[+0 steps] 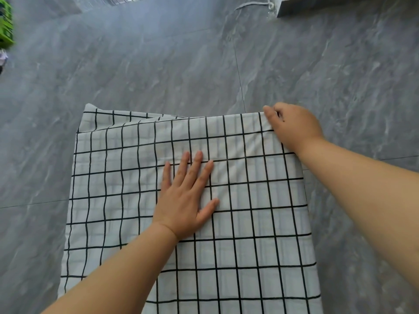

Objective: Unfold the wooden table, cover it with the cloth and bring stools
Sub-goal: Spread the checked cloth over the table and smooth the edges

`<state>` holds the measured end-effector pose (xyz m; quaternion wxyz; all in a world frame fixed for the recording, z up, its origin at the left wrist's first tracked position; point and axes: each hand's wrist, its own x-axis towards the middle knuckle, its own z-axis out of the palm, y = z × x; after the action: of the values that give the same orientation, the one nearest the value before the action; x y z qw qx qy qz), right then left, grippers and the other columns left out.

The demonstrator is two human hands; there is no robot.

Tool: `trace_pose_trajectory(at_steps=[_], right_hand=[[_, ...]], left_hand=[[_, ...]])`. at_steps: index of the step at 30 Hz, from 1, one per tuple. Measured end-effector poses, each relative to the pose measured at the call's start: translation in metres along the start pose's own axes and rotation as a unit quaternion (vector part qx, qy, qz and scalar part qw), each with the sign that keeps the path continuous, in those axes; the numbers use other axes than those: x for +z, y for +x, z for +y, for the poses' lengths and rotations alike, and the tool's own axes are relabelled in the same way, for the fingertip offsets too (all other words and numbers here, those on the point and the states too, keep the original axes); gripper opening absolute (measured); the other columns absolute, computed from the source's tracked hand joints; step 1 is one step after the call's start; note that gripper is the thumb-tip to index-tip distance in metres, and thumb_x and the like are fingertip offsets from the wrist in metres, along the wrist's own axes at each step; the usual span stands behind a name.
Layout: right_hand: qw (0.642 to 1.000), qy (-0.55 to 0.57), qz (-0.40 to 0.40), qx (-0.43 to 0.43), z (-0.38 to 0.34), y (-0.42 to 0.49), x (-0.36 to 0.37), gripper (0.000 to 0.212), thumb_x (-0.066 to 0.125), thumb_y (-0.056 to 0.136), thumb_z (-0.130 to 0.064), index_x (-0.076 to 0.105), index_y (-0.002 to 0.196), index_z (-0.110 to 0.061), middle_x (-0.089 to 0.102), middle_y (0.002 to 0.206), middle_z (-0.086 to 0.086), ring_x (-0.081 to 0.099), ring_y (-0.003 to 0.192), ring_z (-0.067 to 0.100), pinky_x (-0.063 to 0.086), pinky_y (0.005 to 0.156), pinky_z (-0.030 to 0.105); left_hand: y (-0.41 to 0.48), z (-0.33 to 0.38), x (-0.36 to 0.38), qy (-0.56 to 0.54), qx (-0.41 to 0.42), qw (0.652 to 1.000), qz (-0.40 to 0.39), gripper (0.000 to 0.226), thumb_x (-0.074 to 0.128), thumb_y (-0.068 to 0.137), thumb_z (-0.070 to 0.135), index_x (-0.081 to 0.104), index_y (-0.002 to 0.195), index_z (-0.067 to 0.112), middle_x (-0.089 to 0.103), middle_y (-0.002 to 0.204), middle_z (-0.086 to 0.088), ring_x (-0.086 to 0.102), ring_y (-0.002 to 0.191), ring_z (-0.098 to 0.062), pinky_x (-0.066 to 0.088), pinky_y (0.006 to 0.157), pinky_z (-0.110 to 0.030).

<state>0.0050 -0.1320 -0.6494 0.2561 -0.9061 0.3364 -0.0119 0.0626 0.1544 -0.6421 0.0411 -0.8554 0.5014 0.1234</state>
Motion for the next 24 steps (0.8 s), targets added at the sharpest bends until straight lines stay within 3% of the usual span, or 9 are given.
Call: trace_pose_trajectory(at_steps=[3, 8, 10, 12, 14, 17, 20, 24], right_hand=[[1.0, -0.023, 0.0, -0.005, -0.002, 0.0, 0.002, 0.044, 0.028, 0.098, -0.045, 0.045, 0.072, -0.014, 0.044, 0.064, -0.002, 0.044, 0.075, 0.024, 0.026, 0.058, 0.031], [0.999, -0.03, 0.011, 0.014, -0.007, -0.005, 0.005, 0.044, 0.029, 0.099, -0.042, 0.054, 0.086, -0.008, 0.054, 0.088, 0.012, 0.046, 0.094, 0.03, 0.036, 0.075, 0.038], [0.998, 0.002, 0.024, 0.064, -0.014, -0.008, 0.006, 0.041, 0.036, 0.097, -0.041, 0.057, 0.101, -0.006, 0.056, 0.107, 0.015, 0.044, 0.107, 0.032, 0.036, 0.086, 0.039], [0.993, 0.019, 0.062, 0.102, -0.022, -0.017, 0.005, 0.039, 0.043, 0.095, -0.037, 0.052, 0.122, -0.01, 0.046, 0.132, 0.014, 0.034, 0.125, 0.03, 0.031, 0.099, 0.038], [0.993, -0.007, 0.097, 0.066, -0.034, -0.038, 0.005, 0.043, 0.048, 0.093, -0.031, 0.044, 0.133, -0.015, 0.032, 0.147, 0.011, 0.024, 0.136, 0.029, 0.027, 0.106, 0.041], [0.996, -0.054, 0.069, -0.028, -0.053, -0.077, 0.017, 0.043, 0.054, 0.089, -0.023, 0.047, 0.131, -0.017, 0.033, 0.147, 0.013, 0.026, 0.136, 0.031, 0.028, 0.107, 0.047], [0.993, -0.101, 0.028, -0.047, -0.059, -0.095, 0.029, 0.044, 0.045, 0.091, -0.023, 0.047, 0.134, -0.016, 0.037, 0.145, 0.015, 0.029, 0.137, 0.032, 0.027, 0.111, 0.047], [0.988, -0.149, 0.024, -0.038, -0.063, -0.095, 0.031, 0.053, 0.027, 0.087, -0.03, 0.046, 0.133, -0.013, 0.04, 0.143, 0.017, 0.031, 0.134, 0.034, 0.029, 0.108, 0.048]], left_hand=[[0.001, -0.001, 0.0, 0.003, -0.003, 1.0, -0.001, 0.072, 0.013, 0.091, 0.062, 0.006, 0.15, 0.023, 0.002, 0.158, -0.005, -0.004, 0.145, -0.026, 0.005, 0.113, -0.056], [-0.001, 0.0, 0.001, -0.005, -0.002, 1.0, 0.008, 0.07, 0.015, 0.091, 0.059, 0.007, 0.15, 0.023, 0.005, 0.158, -0.005, -0.002, 0.145, -0.027, 0.006, 0.113, -0.057], [-0.001, 0.001, 0.001, -0.015, 0.0, 1.0, 0.019, 0.069, 0.021, 0.091, 0.055, 0.009, 0.15, 0.022, 0.006, 0.158, -0.005, -0.001, 0.145, -0.027, 0.006, 0.112, -0.057], [0.0, 0.0, -0.001, -0.029, -0.002, 0.999, 0.021, 0.07, 0.026, 0.089, 0.049, 0.009, 0.15, 0.02, 0.005, 0.158, -0.005, -0.001, 0.145, -0.025, 0.006, 0.112, -0.056], [-0.001, 0.0, -0.003, -0.035, -0.006, 0.999, 0.027, 0.073, 0.03, 0.086, 0.046, 0.01, 0.15, 0.016, 0.005, 0.158, -0.006, 0.0, 0.145, -0.024, 0.005, 0.113, -0.055], [-0.005, -0.002, -0.002, -0.075, -0.014, 0.995, 0.058, 0.071, 0.039, 0.081, 0.045, 0.03, 0.143, 0.012, 0.027, 0.145, -0.008, 0.021, 0.137, -0.026, 0.006, 0.112, -0.054], [-0.006, -0.005, -0.01, -0.11, -0.031, 0.991, 0.075, 0.059, 0.045, 0.077, 0.049, 0.048, 0.129, 0.019, 0.039, 0.119, 0.001, 0.038, 0.113, -0.023, 0.02, 0.107, -0.044], [-0.005, -0.016, -0.032, -0.171, -0.011, 0.984, 0.055, 0.052, 0.045, 0.082, 0.047, 0.049, 0.13, 0.026, 0.049, 0.122, 0.004, 0.043, 0.113, -0.018, 0.026, 0.101, -0.033]])
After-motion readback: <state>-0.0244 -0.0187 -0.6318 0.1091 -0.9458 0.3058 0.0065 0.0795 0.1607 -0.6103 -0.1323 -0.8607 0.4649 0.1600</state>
